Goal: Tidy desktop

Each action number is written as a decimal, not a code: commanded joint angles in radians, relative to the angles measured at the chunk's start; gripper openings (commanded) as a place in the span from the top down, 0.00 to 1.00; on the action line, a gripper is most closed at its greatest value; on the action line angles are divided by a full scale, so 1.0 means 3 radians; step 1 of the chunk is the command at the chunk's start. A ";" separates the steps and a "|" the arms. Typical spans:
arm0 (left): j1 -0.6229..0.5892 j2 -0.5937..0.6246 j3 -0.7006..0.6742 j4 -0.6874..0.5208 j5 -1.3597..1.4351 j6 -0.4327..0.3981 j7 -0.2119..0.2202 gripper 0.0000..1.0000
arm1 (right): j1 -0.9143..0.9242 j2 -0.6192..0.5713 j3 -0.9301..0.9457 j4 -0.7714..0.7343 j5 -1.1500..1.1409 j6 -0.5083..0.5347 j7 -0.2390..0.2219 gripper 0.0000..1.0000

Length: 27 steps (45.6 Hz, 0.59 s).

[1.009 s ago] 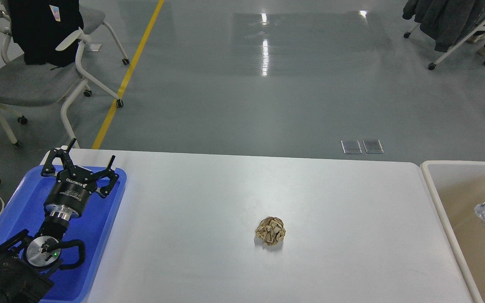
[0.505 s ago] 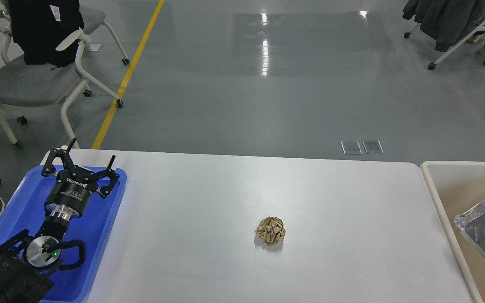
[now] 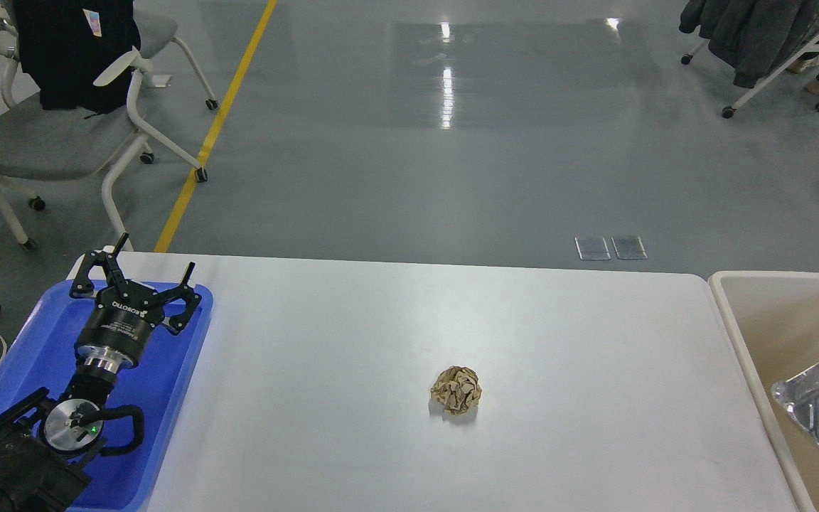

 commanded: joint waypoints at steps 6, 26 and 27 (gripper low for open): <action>0.0000 0.0001 0.0000 0.0000 0.0000 0.0000 0.0000 0.01 | -0.0047 -0.0109 0.0035 -0.0004 -0.0013 0.0014 0.0003 0.00; 0.0000 -0.0004 0.0000 -0.0005 0.0000 0.0000 0.0005 0.01 | 0.1415 -0.1162 -0.0078 0.1019 -0.0764 0.0214 -0.0002 0.00; 0.0000 -0.0004 0.0000 -0.0005 0.0000 0.0000 0.0005 0.01 | 0.1482 -0.1178 -0.0078 0.1024 -0.0856 0.0260 0.0003 0.00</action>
